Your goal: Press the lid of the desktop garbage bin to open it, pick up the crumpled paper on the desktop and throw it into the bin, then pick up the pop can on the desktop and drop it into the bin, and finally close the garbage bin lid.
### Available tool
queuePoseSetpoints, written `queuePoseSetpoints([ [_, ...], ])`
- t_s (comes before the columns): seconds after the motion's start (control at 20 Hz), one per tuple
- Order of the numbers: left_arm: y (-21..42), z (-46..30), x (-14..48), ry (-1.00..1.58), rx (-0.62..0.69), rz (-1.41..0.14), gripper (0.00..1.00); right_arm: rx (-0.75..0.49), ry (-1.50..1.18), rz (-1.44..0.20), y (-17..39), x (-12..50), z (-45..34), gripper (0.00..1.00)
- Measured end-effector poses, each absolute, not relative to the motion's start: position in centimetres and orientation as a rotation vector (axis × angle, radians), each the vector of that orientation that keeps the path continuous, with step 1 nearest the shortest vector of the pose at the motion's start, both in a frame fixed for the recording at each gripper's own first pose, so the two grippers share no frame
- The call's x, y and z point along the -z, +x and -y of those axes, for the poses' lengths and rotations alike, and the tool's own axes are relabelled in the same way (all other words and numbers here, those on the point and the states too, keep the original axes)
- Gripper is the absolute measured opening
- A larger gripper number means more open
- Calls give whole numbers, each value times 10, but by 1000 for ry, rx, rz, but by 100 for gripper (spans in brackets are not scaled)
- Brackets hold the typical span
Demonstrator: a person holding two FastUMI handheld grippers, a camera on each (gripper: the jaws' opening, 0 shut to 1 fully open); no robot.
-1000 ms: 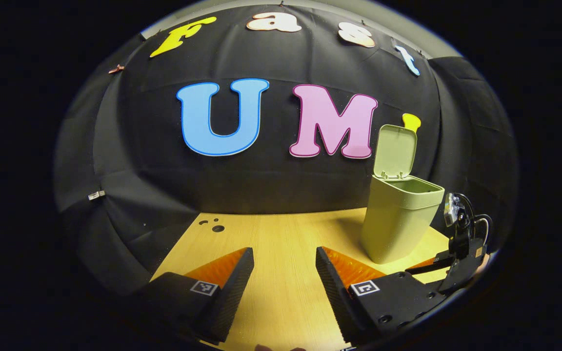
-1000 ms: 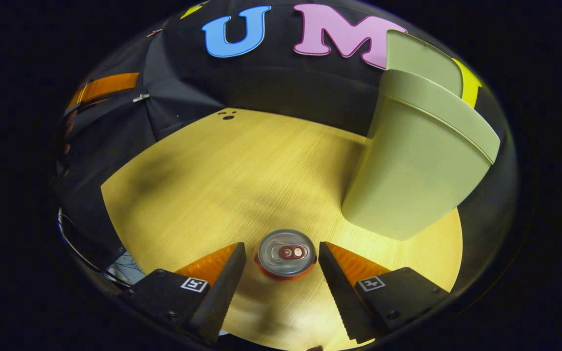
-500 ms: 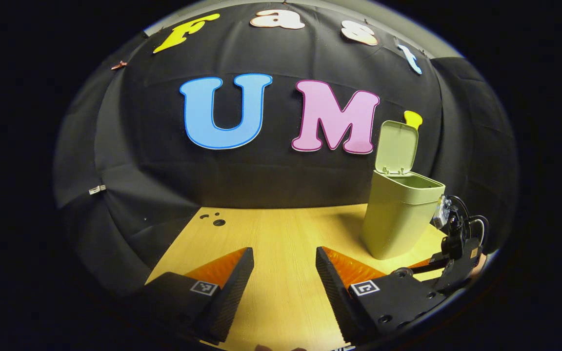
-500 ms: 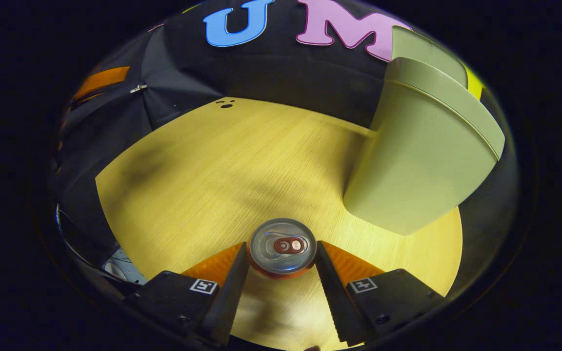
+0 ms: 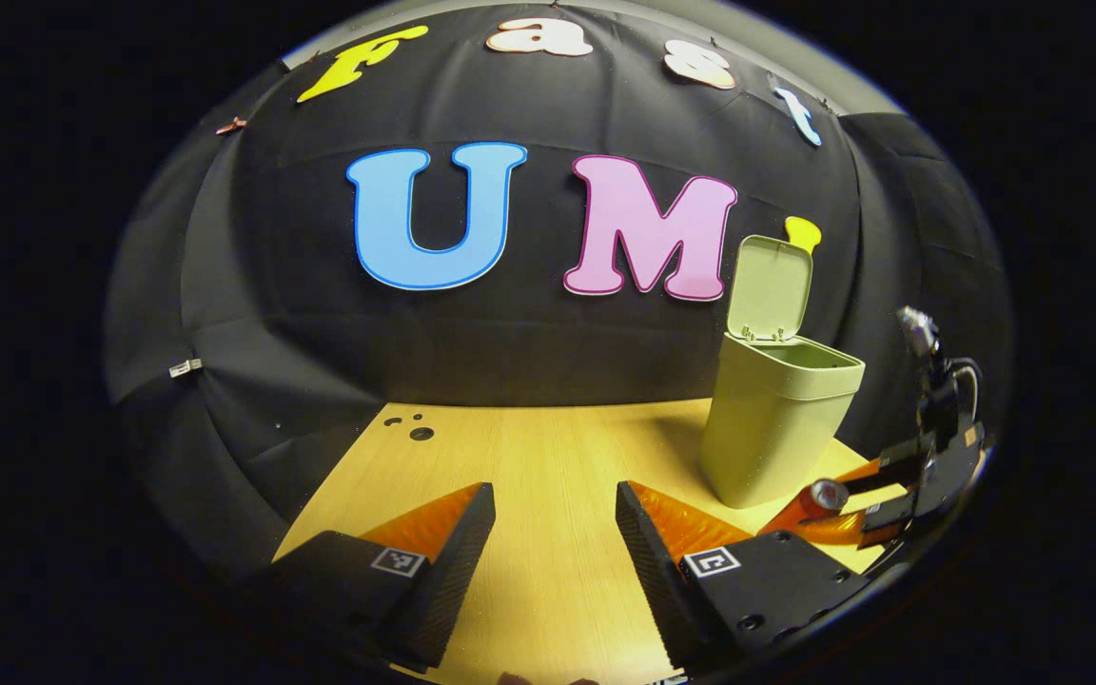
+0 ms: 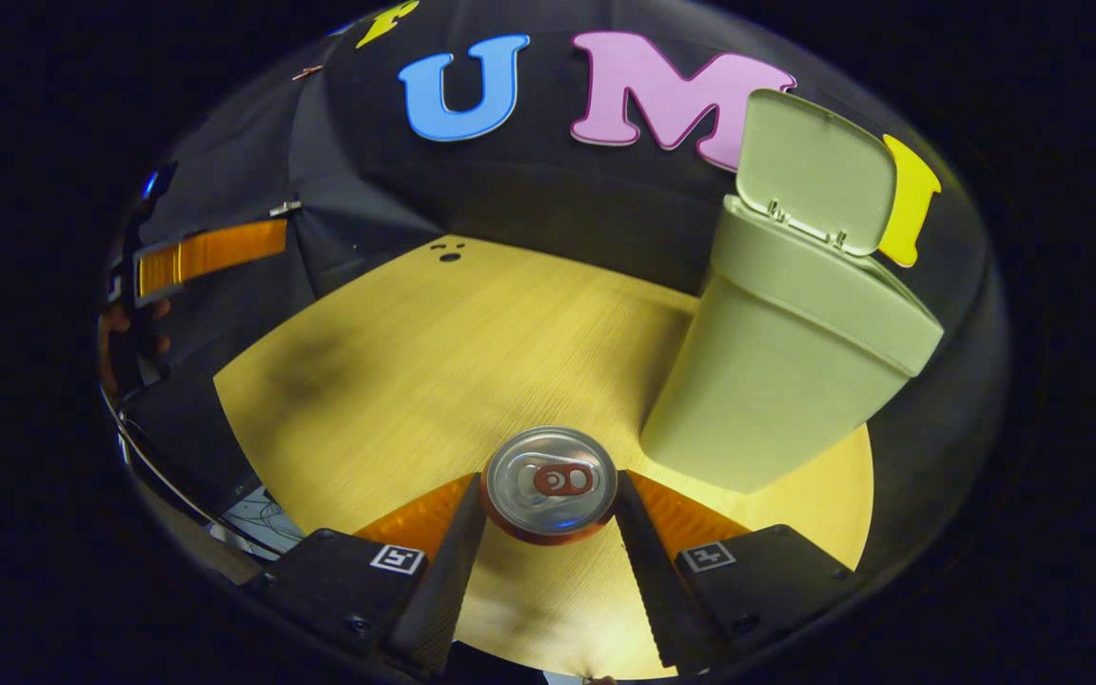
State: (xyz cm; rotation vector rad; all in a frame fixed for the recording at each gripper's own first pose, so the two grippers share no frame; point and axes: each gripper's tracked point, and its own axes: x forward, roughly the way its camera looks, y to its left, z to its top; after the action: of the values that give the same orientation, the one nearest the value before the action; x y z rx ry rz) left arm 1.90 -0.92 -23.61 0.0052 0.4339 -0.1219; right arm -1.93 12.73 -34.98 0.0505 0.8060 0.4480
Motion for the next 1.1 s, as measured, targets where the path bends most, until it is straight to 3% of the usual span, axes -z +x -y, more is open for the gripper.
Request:
queuePoseSetpoints([
  [0.25, 21, 17, 236, 3, 140, -430, 83, -401, 165, -697, 15, 286, -107, 82],
  [0.65, 22, 23, 236, -1, 164, -428, 83, -273, 128, -431, 92, 179, -43, 82],
  [1.1, 22, 16, 243, -15, 158, -449, 83, -124, 104, -460, 151, 205, 15, 81],
])
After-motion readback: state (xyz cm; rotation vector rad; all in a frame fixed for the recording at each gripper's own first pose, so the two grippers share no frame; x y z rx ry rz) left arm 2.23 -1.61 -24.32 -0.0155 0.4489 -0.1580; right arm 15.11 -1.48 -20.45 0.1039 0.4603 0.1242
